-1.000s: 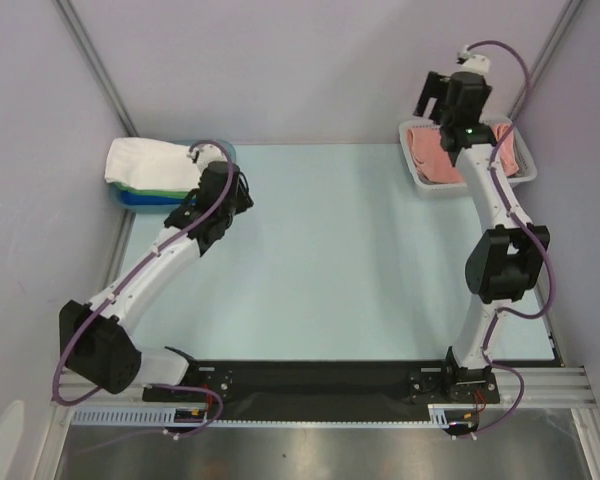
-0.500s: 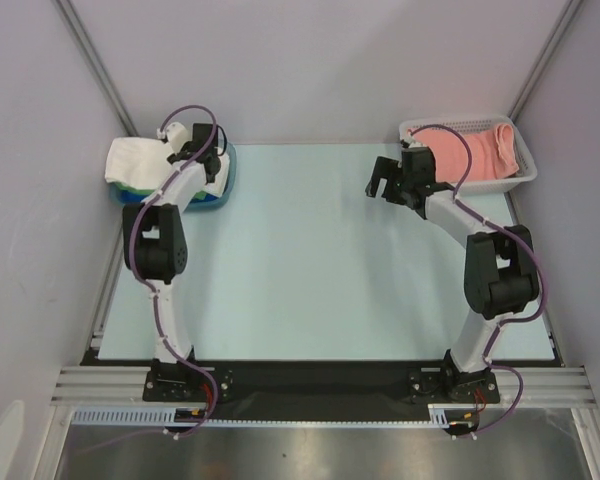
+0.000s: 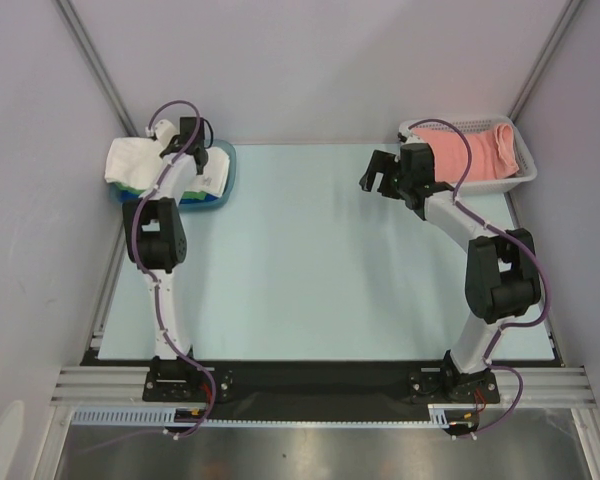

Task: Fold and stack the towels
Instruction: Grab crumpled towel

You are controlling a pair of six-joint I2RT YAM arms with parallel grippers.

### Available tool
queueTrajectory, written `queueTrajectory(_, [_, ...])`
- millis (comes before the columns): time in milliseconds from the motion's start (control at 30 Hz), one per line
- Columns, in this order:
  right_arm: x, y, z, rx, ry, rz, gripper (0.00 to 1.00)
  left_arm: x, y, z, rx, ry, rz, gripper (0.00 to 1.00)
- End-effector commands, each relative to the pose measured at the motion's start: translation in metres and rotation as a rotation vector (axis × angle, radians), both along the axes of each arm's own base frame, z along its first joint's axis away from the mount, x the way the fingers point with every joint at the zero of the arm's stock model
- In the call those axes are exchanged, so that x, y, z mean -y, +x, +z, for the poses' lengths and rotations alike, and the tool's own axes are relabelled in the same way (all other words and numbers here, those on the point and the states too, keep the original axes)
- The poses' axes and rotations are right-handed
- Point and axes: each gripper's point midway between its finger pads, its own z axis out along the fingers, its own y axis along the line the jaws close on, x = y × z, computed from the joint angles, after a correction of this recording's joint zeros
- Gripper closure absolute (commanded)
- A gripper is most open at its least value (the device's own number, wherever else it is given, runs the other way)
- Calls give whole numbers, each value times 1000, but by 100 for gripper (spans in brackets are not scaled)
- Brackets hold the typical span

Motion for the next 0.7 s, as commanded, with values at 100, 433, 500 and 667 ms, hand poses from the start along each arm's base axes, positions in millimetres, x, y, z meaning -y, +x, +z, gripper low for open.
queueTrajectory(100, [-5, 5, 28, 74, 25, 8, 5, 10, 5, -13, -3, -54, -25, 60])
queueTrajectory(433, [-8, 7, 27, 76, 32, 15, 6, 17, 6, -33, -26, -92, -30, 56])
queueTrajectory(500, [-7, 8, 26, 74, 31, 13, 7, 18, 8, -33, -19, -96, -35, 69])
queueTrajectory(667, [-9, 7, 29, 81, 31, 16, 8, 17, 13, -9, 38, -90, -42, 100])
